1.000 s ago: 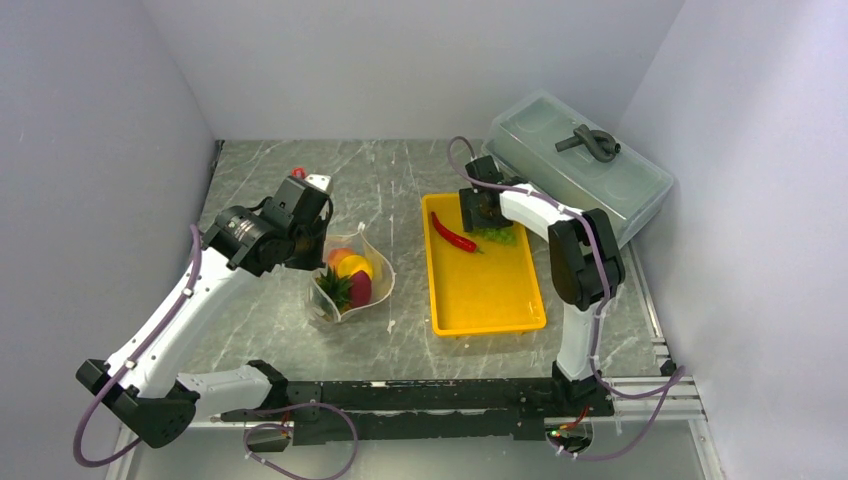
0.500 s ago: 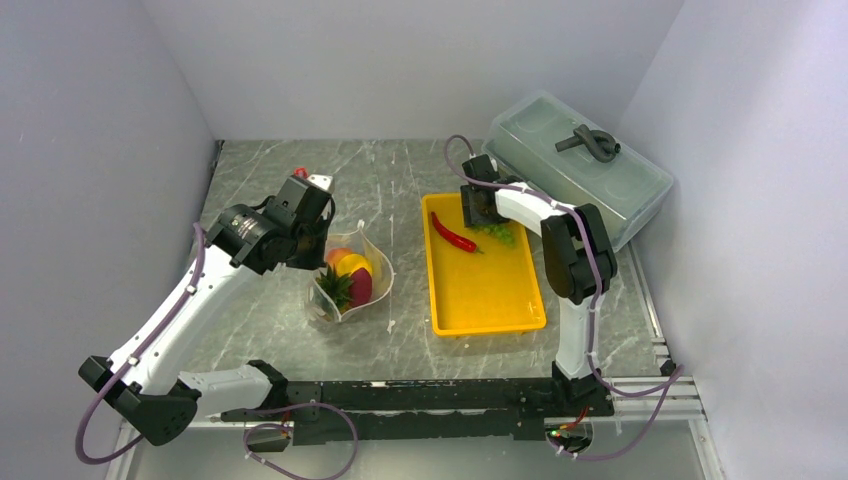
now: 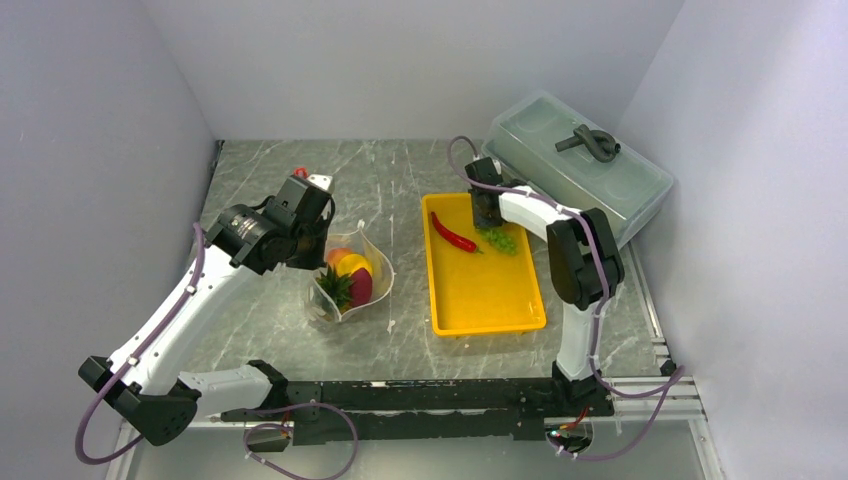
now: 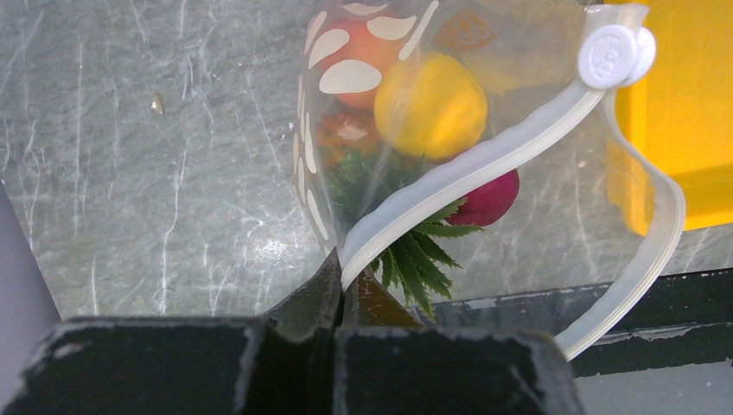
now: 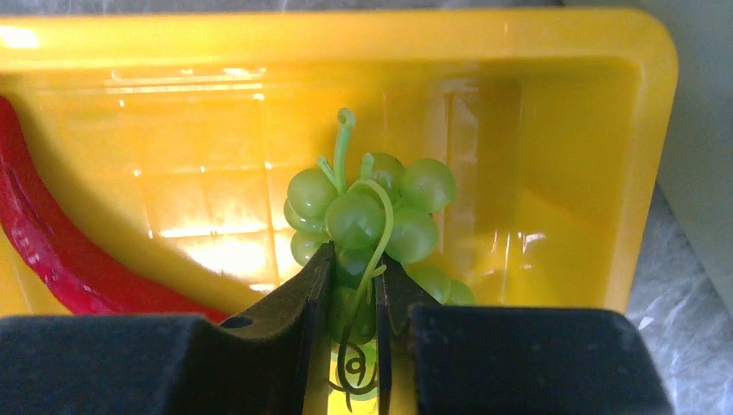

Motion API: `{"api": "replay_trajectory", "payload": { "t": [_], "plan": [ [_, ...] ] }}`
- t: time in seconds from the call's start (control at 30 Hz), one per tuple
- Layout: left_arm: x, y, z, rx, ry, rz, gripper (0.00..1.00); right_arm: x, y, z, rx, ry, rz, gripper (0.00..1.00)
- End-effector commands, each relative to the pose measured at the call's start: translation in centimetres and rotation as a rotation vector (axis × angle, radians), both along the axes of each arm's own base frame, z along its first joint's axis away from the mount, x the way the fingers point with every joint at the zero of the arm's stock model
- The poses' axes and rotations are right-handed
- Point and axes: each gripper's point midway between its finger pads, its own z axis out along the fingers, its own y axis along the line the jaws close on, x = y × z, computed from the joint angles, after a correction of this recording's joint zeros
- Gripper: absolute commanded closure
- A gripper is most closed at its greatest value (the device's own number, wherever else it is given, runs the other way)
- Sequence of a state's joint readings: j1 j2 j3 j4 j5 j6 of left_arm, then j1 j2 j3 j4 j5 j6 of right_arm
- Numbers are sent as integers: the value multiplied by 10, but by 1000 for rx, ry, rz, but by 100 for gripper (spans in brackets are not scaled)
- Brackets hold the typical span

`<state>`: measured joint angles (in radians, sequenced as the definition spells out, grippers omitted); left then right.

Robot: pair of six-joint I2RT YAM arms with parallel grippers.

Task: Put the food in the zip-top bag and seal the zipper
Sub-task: Pick up the fake fruit from the bin, then place the fake fruit in the zipper food storage bag.

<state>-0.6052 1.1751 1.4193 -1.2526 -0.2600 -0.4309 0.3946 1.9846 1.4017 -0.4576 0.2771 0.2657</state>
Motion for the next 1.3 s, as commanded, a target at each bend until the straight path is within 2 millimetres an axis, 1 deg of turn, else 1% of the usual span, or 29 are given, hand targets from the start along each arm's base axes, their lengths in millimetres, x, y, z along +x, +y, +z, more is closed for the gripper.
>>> {"api": "replay_trajectory", "payload": {
  "t": [0.0, 0.2, 0.3, 0.43, 0.47, 0.5, 0.6, 0.7, 0.77, 0.93, 1.03, 1.07, 1.13, 1.2, 1.27],
  "plan": [
    [3, 1, 8, -19, -42, 11, 100, -18, 5, 23, 34, -13, 6, 90],
    [4, -1, 5, -20, -36, 5, 100, -30, 10, 60, 82, -83, 15, 93],
    [5, -2, 6, -28, -40, 2, 100, -37, 16, 80, 118, -119, 33, 93],
    [5, -2, 6, -26, -36, 5, 100, -46, 25, 111, 167, -178, 60, 95],
    [5, -2, 6, -26, -36, 6, 100, -49, 28, 122, 182, -201, 70, 96],
    [5, -2, 6, -28, -37, 6, 100, -51, 32, 128, 190, -212, 78, 96],
    [5, -2, 8, -29, -40, 10, 100, -62, 42, 156, 224, -270, 109, 97],
    [4, -2, 9, -34, -43, 14, 100, -73, 58, 186, 275, -331, 158, 97],
    [4, -2, 10, -36, -40, 14, 100, -82, 70, 211, 337, -383, 204, 97],
    [3, -1, 9, -35, -40, 16, 100, -114, 106, 271, 540, -485, 354, 97],
    [3, -1, 10, -37, -42, 20, 100, -137, 128, 300, 649, -529, 469, 98],
    [3, -2, 10, -40, -44, 18, 100, -144, 135, 312, 687, -562, 507, 98],
    [4, -2, 10, -42, -43, 18, 100, -159, 144, 330, 744, -603, 567, 99],
    [4, -3, 10, -42, -39, 20, 100, -172, 154, 344, 803, -632, 627, 99],
    [5, -4, 9, -43, -36, 17, 100, -182, 164, 351, 860, -643, 673, 99]
  ]
}}
